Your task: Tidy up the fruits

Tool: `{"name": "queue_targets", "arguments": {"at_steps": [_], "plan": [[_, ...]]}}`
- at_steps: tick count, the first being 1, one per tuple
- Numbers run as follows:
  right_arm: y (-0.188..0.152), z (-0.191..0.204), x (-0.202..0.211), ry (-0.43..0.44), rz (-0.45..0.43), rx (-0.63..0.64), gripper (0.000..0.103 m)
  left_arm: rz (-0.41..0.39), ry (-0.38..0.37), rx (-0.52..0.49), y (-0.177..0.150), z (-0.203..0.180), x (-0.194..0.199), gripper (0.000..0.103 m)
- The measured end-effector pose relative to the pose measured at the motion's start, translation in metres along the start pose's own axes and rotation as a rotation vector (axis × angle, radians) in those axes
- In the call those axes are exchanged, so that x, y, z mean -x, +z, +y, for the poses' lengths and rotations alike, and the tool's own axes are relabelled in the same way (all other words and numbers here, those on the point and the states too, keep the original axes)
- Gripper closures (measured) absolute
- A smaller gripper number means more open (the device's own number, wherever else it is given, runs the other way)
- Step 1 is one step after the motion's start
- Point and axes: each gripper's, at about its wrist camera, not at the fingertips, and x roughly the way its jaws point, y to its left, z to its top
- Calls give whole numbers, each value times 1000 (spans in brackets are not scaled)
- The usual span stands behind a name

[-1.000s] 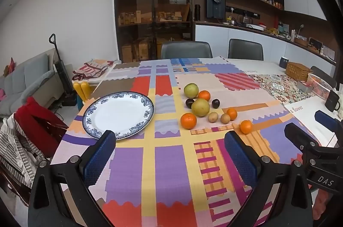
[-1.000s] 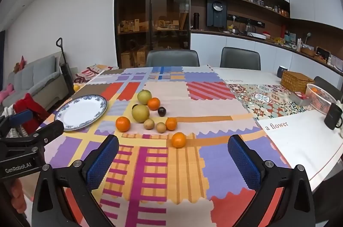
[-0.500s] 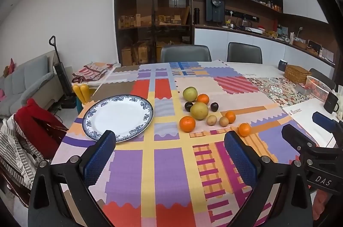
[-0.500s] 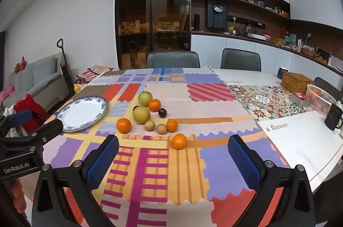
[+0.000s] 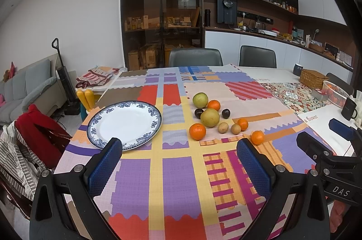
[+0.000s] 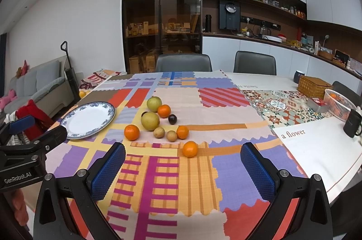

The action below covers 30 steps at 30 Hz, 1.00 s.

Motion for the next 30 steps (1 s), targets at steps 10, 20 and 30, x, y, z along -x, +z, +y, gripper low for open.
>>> {"name": "queue_targets", "arguments": {"at_steps": [10,20,30], "plan": [[-1,-1,0,1,0,-1,0,-2,1,1,0,0,0,0],[0,0,0,3,-1,-2,0,-3,0,1,-1,0,0,0],[0,0,0,4,-2,-3,0,-4,0,2,-1,0,1,0]]}}
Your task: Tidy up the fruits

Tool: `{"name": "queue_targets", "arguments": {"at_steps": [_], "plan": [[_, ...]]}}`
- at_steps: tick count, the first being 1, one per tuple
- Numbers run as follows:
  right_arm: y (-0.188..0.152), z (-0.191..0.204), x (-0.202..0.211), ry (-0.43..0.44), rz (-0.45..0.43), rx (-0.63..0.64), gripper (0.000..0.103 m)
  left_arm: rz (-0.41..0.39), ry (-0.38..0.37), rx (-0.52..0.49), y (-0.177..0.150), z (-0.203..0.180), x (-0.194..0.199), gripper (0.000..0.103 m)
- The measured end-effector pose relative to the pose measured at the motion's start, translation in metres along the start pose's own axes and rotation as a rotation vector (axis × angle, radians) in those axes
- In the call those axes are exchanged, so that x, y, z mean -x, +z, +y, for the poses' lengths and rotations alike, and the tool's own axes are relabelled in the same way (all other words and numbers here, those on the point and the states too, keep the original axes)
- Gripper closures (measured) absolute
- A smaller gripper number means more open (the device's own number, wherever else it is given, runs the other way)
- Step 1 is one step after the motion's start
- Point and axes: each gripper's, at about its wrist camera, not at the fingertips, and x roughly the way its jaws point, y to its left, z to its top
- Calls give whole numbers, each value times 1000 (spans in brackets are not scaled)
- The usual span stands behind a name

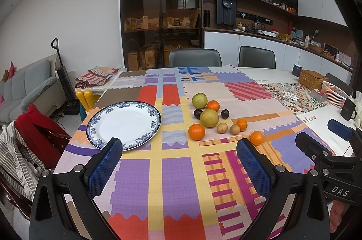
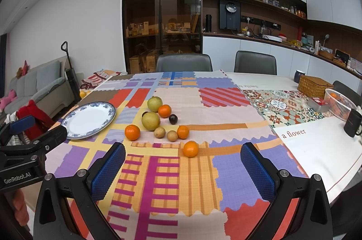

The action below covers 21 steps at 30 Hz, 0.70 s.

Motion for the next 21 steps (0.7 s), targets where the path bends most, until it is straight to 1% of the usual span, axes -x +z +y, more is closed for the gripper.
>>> {"name": "queue_targets", "arguments": {"at_steps": [12,15,21], "plan": [[2,2,2,2,4,0,0,1,-1,1,-1,0,0,0],[-2,1,-1,4,7,2,0,3,0,1,-1,-1,2,0],[-5,-1,-5,10,22,-3,0,27,-12,-6,0,-5,-6,0]]}}
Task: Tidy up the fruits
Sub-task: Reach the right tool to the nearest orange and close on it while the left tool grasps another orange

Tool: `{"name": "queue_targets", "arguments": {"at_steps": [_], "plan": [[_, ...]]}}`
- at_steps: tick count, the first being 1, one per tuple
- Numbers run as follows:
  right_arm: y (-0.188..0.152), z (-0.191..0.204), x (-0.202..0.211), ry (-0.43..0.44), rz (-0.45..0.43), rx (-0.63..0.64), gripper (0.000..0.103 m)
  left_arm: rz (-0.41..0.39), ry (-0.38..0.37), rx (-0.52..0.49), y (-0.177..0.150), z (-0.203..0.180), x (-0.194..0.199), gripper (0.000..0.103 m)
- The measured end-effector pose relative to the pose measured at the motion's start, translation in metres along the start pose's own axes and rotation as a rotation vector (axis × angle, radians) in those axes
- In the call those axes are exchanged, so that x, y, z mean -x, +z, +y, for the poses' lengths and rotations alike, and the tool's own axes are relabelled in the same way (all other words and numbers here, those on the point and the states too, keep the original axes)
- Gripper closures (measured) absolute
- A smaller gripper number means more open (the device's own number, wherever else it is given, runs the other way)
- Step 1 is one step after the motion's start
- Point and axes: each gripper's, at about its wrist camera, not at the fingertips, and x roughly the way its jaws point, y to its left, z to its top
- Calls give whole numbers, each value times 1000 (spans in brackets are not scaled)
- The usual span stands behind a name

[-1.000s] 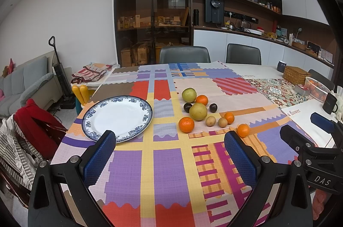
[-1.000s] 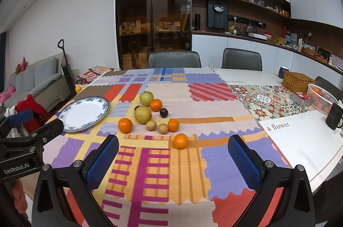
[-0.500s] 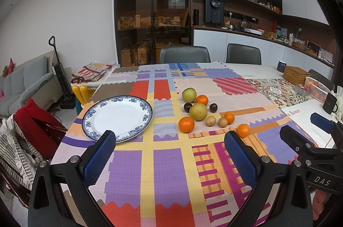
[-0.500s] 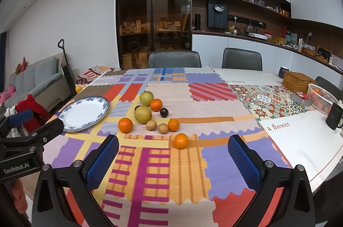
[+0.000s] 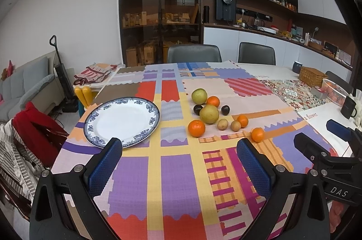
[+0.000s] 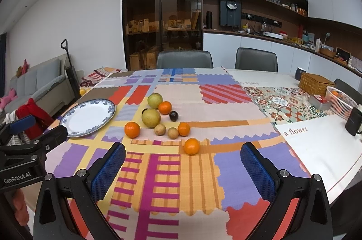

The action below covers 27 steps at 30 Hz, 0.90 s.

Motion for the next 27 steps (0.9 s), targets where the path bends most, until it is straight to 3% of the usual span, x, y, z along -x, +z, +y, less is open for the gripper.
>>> {"name": "queue_targets", "arguments": {"at_steps": [11,27], "plan": [[-7,-3,-32,-2,76,-27,0,58,-2,-16,-6,7,-39,0],[-7,-6,-88,-51,141,-28,1,105,-98,-119,2,-2,-109,3]]}}
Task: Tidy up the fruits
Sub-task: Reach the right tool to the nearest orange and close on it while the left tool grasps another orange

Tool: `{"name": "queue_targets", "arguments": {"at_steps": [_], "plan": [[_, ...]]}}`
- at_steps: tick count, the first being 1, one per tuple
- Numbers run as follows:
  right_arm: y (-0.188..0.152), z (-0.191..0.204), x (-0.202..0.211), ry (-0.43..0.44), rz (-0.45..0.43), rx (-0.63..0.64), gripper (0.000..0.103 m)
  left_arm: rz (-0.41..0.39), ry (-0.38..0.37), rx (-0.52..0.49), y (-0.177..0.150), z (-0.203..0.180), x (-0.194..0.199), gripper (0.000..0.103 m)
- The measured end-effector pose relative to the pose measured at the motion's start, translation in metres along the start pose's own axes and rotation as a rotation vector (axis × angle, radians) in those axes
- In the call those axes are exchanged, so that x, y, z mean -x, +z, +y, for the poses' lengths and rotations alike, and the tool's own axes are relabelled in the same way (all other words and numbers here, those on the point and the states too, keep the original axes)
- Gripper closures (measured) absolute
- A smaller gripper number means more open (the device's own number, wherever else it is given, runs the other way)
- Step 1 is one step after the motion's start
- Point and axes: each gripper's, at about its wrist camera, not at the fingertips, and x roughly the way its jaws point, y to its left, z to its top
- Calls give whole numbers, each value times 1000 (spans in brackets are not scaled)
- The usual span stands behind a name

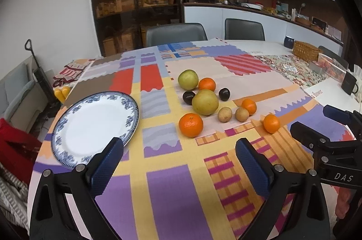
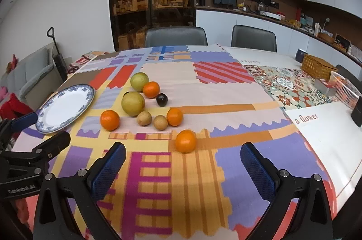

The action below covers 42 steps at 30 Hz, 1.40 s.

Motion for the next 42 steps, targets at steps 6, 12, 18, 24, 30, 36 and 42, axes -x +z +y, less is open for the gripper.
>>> {"name": "queue_targets", "arguments": {"at_steps": [6,12,18,24,30,36,42], "plan": [[5,-2,-28,14,55,-19,7,29,-28,-30,7,-1,-27,8],[5,-2,-52,22,100,-27,16,54,-49,-53,11,-2,-51,14],[4,-6,-74,40,156,-53,28,98,-72,-54,13,-4,-77,23],[2,-7,-89,54,194,-61,41,138,-92,-64,14,-7,-97,32],[1,-11,-100,76,234,-84,53,167,-105,-71,15,-10,-109,45],[1,-12,-104,71,244,-87,69,196,-103,-54,16,-10,-117,62],[2,-13,-104,72,243,-80,70,197,-113,-43,16,-8,-117,63]]}}
